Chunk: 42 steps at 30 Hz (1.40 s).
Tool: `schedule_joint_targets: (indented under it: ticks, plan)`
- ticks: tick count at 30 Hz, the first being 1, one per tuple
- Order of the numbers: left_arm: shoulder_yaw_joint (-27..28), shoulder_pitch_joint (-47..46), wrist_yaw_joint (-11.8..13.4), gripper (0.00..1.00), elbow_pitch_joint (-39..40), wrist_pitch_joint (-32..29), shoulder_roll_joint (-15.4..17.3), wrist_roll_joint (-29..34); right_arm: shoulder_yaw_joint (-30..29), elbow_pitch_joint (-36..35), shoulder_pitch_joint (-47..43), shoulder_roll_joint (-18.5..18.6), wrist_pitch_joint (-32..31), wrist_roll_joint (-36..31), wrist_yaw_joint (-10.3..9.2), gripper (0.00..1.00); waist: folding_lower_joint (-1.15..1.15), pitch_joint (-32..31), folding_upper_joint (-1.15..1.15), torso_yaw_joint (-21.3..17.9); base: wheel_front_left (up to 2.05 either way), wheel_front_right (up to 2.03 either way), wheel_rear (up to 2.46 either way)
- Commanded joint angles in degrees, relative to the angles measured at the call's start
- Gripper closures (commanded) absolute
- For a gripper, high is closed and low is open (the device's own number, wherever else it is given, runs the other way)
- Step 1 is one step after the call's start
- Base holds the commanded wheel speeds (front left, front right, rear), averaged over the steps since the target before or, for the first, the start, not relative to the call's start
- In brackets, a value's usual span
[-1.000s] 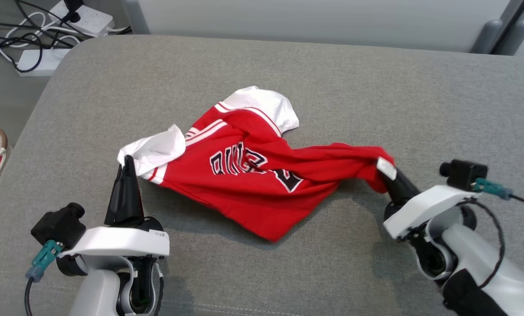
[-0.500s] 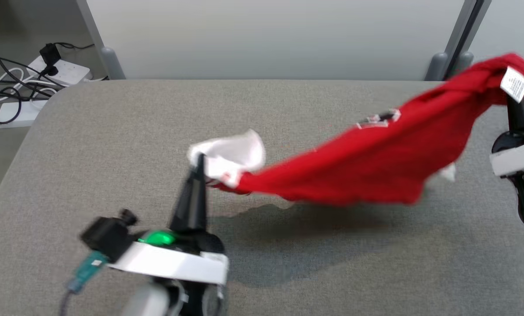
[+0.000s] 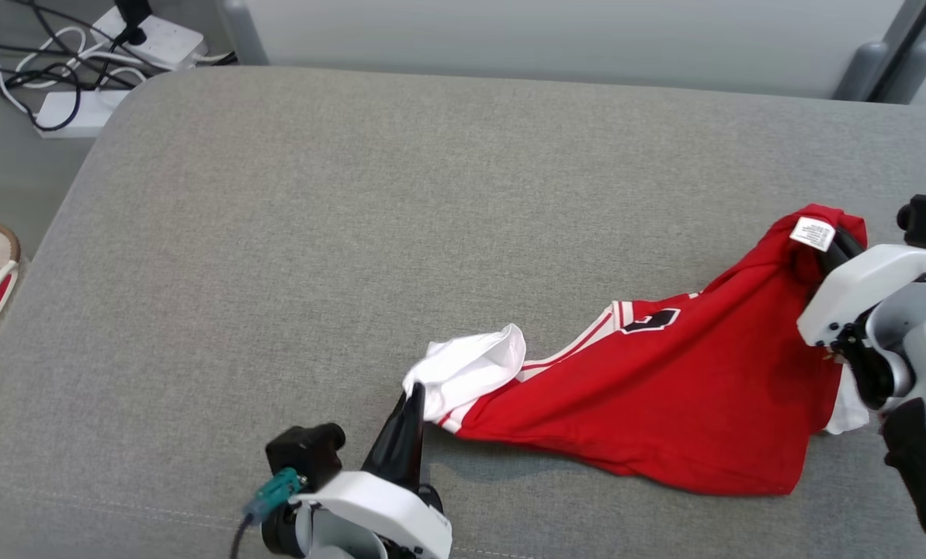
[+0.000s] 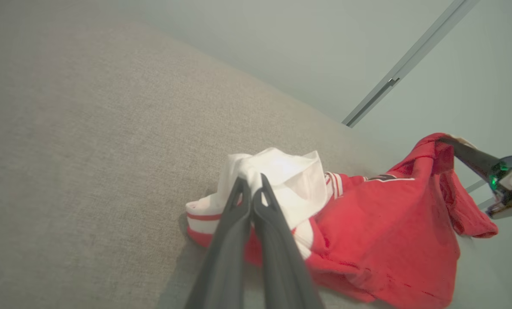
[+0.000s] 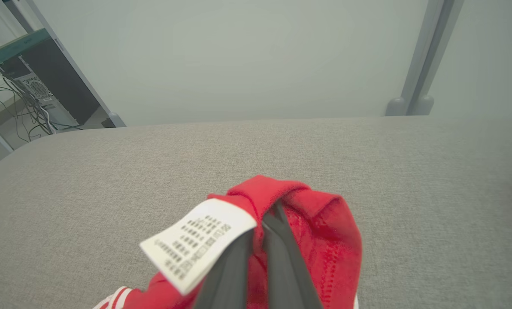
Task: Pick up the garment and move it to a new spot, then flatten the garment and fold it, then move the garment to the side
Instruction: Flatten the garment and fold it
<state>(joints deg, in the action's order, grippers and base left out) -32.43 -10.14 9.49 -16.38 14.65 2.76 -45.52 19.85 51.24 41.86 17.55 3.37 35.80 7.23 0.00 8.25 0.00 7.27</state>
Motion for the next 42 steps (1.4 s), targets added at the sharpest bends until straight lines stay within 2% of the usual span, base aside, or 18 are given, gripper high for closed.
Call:
schedule_joint_targets:
  ticks: [1,4,5,6,7,12,18,21,24,33,38,42]
  plan:
    - [0.67,-2.55,1.26,1.0,-0.81,0.35,0.12,1.43,1.23,0.73,1.29,-0.46,2.75,-0.67,0.25,0.0,0.0,0.55,0.0,0.59,0.0,0.0,0.0]
    - [-1.21,-2.75,3.75,1.0,-5.53,0.33,0.12,3.19,2.16,2.97,1.42,-2.01,7.43,-0.58,0.25,0.0,0.0,0.35,0.0,0.48,0.0,0.0,0.0]
    - [-1.83,-2.84,4.37,0.87,-6.92,0.1,0.12,3.83,2.82,3.19,1.07,-2.32,8.45,-0.55,0.25,0.0,0.0,0.22,0.0,0.35,0.0,0.0,0.0]
    - [-1.83,-2.84,4.37,0.87,-6.92,0.1,0.12,3.83,2.82,3.19,1.07,-2.32,8.45,-0.55,0.25,0.0,0.0,0.22,0.0,0.35,0.0,0.0,0.0]
    - [-2.72,-3.06,5.68,0.0,-8.84,-0.15,0.51,5.25,3.69,2.99,-0.08,-2.47,10.07,-0.24,0.25,0.0,0.0,-0.19,0.0,0.03,0.0,0.0,0.0]
    - [-3.42,-2.85,8.15,0.0,-9.25,-0.1,2.26,7.85,3.48,-1.91,-5.59,-1.59,11.53,0.94,0.25,0.0,0.0,-1.33,0.0,-1.17,0.0,0.0,0.0]
    - [-2.42,-1.59,11.73,0.0,-3.11,0.25,5.93,12.83,0.53,-13.98,-19.03,-0.39,11.61,0.56,0.25,0.0,0.0,-2.58,0.0,-3.78,0.0,0.0,0.0]
    - [-3.26,-1.07,11.48,0.0,3.48,0.32,8.3,17.45,-1.96,-18.59,-27.67,-1.23,11.62,0.01,0.25,0.0,0.0,-3.67,0.0,-5.34,0.0,0.0,0.0]
    - [-4.89,-1.16,10.6,0.0,5.34,0.32,9.46,19.7,-2.21,-20.43,-32.01,-2.63,11.62,-0.46,0.25,0.0,0.0,-4.03,0.0,-6.72,0.0,0.0,0.0]
    - [-6.75,-6.47,9.65,0.0,0.39,-4.95,6.32,18.95,-1.43,-23.02,-35.97,-4.9,10.51,-2.34,0.25,0.0,0.0,-3.64,0.0,-10.16,0.0,0.0,0.0]
    - [-7.05,-8.97,9.68,0.0,-2.76,-4.63,4.74,19.14,1.77,-24.47,-36.3,-4.88,9.68,0.44,0.25,0.0,0.0,-3.15,0.0,-10.57,0.0,0.0,0.0]
    - [-7.56,-10.09,9.63,0.0,-4.72,-4.51,4.41,19.45,5.19,-22.86,-35.5,-4.22,9.57,2.83,0.25,0.0,0.0,-2.73,0.0,-9.98,0.0,0.0,0.0]
